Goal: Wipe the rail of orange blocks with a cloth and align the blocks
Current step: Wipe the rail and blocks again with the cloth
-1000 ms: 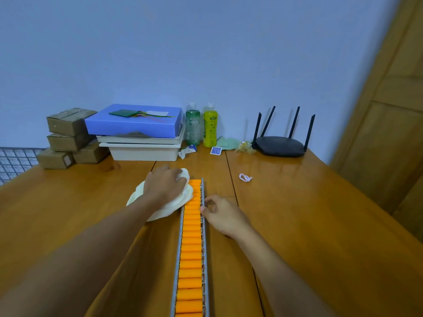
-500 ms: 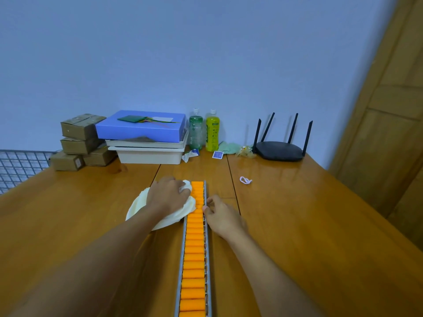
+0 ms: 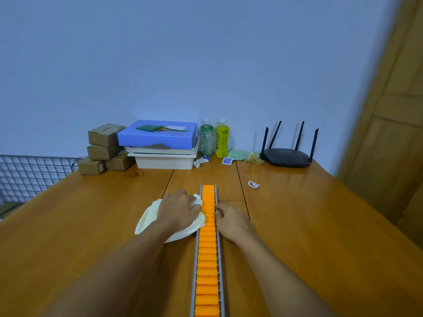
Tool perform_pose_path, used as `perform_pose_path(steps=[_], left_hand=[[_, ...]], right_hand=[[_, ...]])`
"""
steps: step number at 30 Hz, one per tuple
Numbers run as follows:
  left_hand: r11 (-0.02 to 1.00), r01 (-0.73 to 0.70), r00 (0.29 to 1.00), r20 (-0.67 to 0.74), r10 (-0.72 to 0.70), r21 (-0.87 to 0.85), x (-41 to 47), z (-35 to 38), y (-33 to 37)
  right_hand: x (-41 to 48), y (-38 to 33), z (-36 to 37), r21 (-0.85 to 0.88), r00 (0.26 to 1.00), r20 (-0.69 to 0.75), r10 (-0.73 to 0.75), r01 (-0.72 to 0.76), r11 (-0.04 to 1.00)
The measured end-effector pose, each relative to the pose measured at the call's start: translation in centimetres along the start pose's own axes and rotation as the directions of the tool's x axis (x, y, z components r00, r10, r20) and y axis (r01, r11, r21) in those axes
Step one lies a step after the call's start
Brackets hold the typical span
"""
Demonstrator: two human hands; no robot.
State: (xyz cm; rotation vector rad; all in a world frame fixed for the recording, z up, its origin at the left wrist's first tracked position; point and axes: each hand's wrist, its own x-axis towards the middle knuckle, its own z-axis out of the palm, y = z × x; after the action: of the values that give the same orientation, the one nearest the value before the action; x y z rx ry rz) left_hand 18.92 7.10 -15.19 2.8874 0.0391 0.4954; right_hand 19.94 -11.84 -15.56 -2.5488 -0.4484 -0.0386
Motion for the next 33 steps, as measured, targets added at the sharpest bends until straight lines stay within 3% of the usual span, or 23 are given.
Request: perform_pose_path(steps=[3,10,16,33], left_hand=[[1.000,-0.009,1.000,0.012,0.009,0.022,-0.8,-0.3,0.1],[0.999,-0.023,1.000,0.001,0.023,0.040,-3.2,-0.7,0.1],[0.997,-0.034,0.999,0.013,0.033,0.064,-5.3,-1.6,0.7],[0.996,-0.062,0.997,0.040,0.060,0.056,-11.1,-3.4,1.4]], right_hand=[[-0.5,-0.1,-0.1,-0.004,0.999,0.043,-0.018,0.019,1.000],[-2.1,-0.5,0.6,0.001,0.997,-0.060,0.054,-0.054,0.999],[-4.0,-0.5,-0.1,0.029,0.999,0.026,0.036,-0.037,0.999],[-10.9,-0.6,-1.4,0.130,0.995,0.092,0.032,-0.044,0.991]])
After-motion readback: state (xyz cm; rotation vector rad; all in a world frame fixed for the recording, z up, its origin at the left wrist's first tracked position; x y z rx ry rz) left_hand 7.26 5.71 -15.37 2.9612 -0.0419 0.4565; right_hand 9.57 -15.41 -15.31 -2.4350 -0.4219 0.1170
